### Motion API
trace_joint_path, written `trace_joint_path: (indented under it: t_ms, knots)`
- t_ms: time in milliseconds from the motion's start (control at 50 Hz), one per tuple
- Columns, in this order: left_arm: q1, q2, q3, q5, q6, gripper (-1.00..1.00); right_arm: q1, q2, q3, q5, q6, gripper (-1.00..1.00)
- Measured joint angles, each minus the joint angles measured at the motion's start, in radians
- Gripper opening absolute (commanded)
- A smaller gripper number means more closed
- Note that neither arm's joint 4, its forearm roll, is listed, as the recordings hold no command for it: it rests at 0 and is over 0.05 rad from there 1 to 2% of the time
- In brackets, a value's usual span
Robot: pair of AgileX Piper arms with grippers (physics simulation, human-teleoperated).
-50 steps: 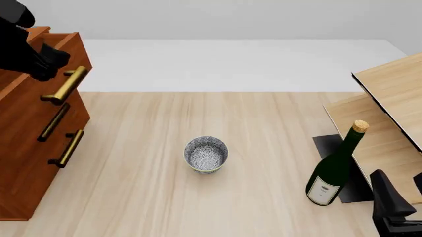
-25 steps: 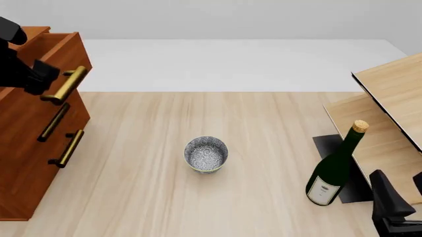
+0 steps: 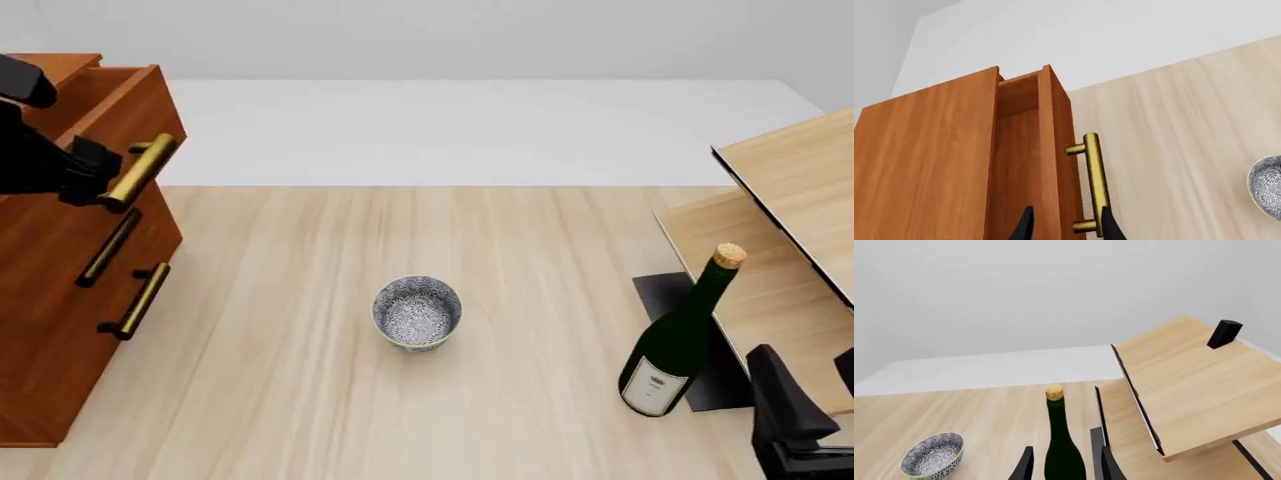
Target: Close the bottom drawer of the cabinet and open the top drawer.
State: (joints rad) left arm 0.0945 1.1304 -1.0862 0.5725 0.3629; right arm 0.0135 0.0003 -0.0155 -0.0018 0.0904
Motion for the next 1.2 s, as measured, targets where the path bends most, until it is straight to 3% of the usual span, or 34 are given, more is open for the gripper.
trace_joint_path:
  t_ms: [760, 1200]
  knots:
    - [0.017, -0.003, 0.054, -0.039, -0.086, 1.0, 0.002, 0.0, 0.001, 0.0, -0.006, 1.0]
    - [-0.041, 0.009, 0.046, -0.035, -0.13, 1.0, -0.001, 0.0, 0.0, 0.0, -0.004, 1.0]
